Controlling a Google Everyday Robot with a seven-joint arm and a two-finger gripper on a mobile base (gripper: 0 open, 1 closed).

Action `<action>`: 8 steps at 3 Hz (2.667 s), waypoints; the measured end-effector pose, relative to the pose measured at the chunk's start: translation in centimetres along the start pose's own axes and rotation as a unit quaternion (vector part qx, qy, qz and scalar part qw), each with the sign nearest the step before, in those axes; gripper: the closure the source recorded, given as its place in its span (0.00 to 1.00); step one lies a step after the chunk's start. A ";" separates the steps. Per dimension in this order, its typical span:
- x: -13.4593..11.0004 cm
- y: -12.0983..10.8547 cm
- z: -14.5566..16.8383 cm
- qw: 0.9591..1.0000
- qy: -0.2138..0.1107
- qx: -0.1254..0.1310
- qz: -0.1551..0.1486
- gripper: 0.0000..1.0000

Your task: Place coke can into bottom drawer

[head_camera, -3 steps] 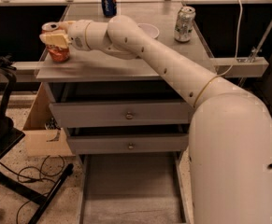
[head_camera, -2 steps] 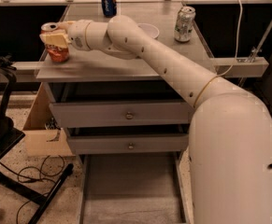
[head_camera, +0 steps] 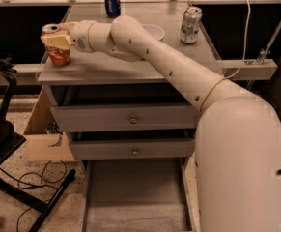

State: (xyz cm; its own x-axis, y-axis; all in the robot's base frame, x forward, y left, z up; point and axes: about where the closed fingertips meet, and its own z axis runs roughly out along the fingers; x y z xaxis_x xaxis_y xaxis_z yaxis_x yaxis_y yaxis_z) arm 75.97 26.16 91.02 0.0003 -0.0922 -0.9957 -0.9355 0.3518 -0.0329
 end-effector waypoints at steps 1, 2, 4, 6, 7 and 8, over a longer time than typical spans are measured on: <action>-3.0 2.2 -4.0 0.999 0.001 -0.003 -0.036 1.00; -3.9 4.9 -9.3 0.998 -0.002 0.010 -0.056 1.00; -0.9 15.8 -16.9 0.999 0.014 -0.006 -0.045 1.00; 9.2 19.8 -25.7 0.997 0.066 0.026 -0.030 1.00; 16.2 17.5 -27.2 0.996 0.054 0.063 -0.036 1.00; 22.2 15.0 -27.8 0.995 0.036 0.088 -0.025 1.00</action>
Offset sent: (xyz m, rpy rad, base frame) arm -0.1336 -0.1306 0.0527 -0.0482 -0.1465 -0.0520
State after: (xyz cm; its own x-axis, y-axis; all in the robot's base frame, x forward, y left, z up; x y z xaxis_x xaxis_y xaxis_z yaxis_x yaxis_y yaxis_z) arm 52.14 3.44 70.82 0.0129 -0.1783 -0.9839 -0.8582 0.5029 -0.1024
